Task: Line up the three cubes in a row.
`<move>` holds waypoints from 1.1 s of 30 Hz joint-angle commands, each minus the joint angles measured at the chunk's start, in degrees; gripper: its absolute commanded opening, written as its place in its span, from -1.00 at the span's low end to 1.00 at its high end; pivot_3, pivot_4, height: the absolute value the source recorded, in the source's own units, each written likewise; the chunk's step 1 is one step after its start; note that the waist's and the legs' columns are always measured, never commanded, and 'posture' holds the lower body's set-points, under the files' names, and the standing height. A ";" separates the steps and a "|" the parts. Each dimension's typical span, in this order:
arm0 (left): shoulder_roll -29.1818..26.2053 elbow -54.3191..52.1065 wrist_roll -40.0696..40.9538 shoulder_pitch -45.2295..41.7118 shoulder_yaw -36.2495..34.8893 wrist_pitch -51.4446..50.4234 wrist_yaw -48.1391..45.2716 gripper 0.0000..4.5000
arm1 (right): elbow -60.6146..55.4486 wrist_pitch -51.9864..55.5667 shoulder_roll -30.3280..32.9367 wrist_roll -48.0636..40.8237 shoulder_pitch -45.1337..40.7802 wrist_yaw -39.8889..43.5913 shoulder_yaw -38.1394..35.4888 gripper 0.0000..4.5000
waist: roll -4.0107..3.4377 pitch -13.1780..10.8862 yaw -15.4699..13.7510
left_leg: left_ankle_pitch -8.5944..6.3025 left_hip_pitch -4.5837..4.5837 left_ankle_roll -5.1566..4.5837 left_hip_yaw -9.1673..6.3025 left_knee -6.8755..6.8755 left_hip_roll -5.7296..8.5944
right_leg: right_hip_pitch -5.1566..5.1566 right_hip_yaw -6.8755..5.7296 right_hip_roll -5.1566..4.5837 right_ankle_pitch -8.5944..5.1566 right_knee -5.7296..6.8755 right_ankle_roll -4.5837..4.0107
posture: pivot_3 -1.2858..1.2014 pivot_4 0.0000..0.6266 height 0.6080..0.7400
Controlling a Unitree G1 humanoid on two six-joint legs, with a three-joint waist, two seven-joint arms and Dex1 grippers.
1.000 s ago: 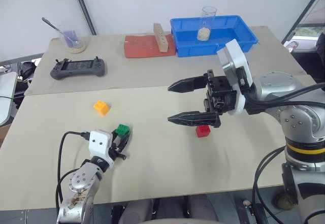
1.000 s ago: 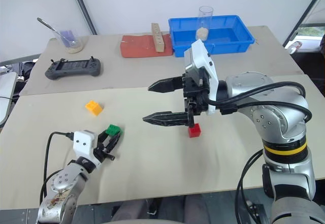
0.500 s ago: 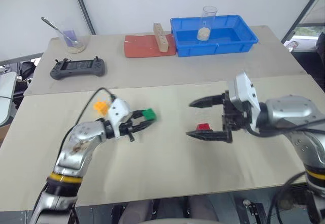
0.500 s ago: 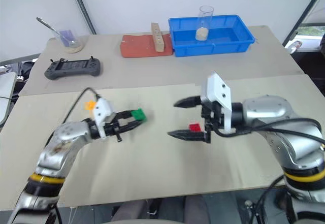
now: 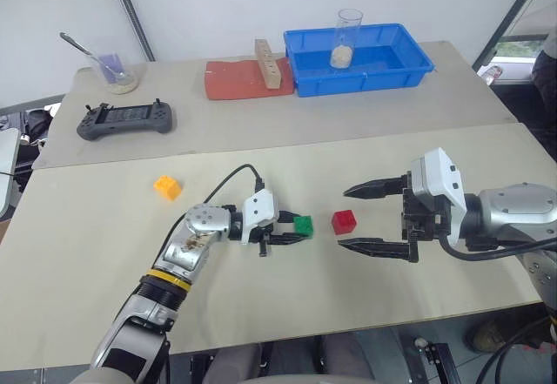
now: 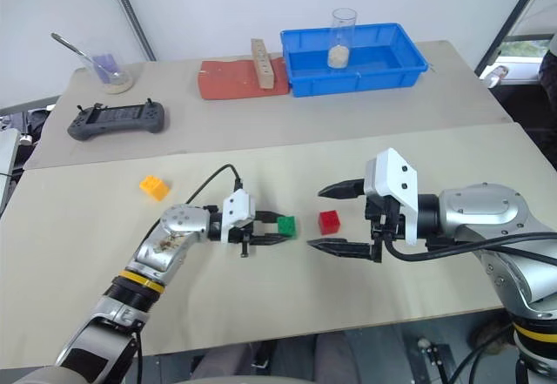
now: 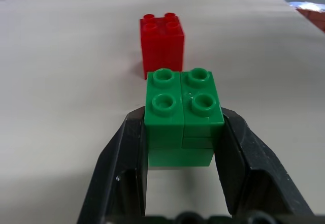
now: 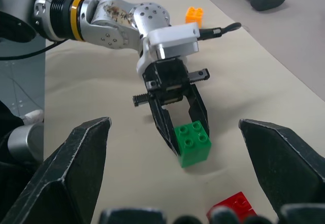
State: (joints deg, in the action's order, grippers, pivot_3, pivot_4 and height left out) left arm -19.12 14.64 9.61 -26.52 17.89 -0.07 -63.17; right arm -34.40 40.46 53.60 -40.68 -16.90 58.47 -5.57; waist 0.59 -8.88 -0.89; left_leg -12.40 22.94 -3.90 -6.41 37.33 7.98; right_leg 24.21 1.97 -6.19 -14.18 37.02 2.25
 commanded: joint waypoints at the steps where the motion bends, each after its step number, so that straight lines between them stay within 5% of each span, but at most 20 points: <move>1: 1.63 1.49 -1.44 -1.16 -0.03 2.60 1.89 -0.42 | -0.91 -1.42 0.20 0.03 -0.22 -0.53 -1.55 1.00 | 0.01 0.00 -0.01 | 0.00 0.01 0.00 0.00 0.01 0.00 | 0.01 0.00 0.00 0.00 0.00 0.00 | 0.03 -0.52 1.00; 9: 2.81 3.42 -2.58 -1.38 -0.01 3.56 2.13 -0.42 | 0.24 -2.34 -0.94 1.07 -0.88 -0.58 0.02 1.00 | 0.01 0.00 0.00 | 0.00 0.01 -0.01 0.00 0.07 0.00 | -0.01 0.00 0.01 0.01 0.02 0.02 | 0.03 -0.52 1.00; 10: 2.75 3.35 -2.40 -1.34 -0.01 3.24 1.75 0.06 | 0.29 -2.35 -1.16 1.12 -0.97 -0.65 0.12 1.00 | 0.01 0.00 0.00 | 0.00 0.00 -0.01 0.00 0.07 0.00 | -0.02 0.00 0.02 0.01 0.02 0.02 | 0.03 -0.52 1.00; 14: 2.62 2.90 -2.35 -1.35 -0.19 3.25 1.11 0.88 | 0.64 -2.45 -1.64 1.46 -1.24 -0.69 0.28 1.00 | 0.01 0.00 0.02 | 0.00 0.03 -0.02 0.00 0.10 0.00 | 0.01 0.00 0.03 0.01 0.04 0.02 | 0.03 -0.52 1.00; 15: 2.55 2.86 -2.44 -1.37 -0.19 3.52 1.03 0.96 | 0.73 -2.48 -1.69 1.52 -1.29 -0.68 0.31 1.00 | 0.01 0.00 0.02 | -0.01 0.02 -0.02 0.00 0.10 0.00 | 0.00 0.00 0.02 0.01 0.04 0.02 | 0.03 -0.52 1.00; 20: -0.37 -1.15 -0.79 -0.48 -3.08 1.16 1.37 0.96 | 1.63 -2.80 -2.27 1.67 -2.54 -0.03 0.97 1.00 | 0.01 0.00 0.05 | -0.01 0.03 -0.03 0.00 0.12 0.00 | 0.01 0.00 0.03 0.01 0.05 0.02 | 0.03 -0.52 1.00; 25: -7.52 -16.58 4.25 6.33 -12.84 -8.78 6.78 0.96 | 4.17 -2.41 -5.21 1.28 -8.62 0.34 4.12 1.00 | 0.01 -0.01 1.30 | -0.02 0.01 -0.02 0.03 0.09 -0.07 | 0.11 0.10 0.12 0.01 0.11 0.02 | 0.03 -0.52 1.00; 33: -9.42 -32.52 8.78 24.04 -35.94 -15.89 24.45 0.96 | 7.99 4.58 -16.09 -3.87 -23.25 -5.56 7.60 1.00 | 0.02 -0.02 1.20 | -0.04 -0.03 -0.04 0.06 0.05 -0.09 | 0.11 0.16 0.16 0.02 0.09 0.01 | 0.03 -0.52 1.00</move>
State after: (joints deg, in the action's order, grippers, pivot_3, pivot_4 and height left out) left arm -27.75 -14.81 17.06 -2.93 -13.04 -16.29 -41.73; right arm -25.95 43.81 38.21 -42.78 -38.22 54.21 2.08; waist 0.61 -8.90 0.31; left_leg -12.44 22.92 -3.92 -6.35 37.38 7.86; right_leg 24.33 2.10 -6.02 -14.14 37.10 2.23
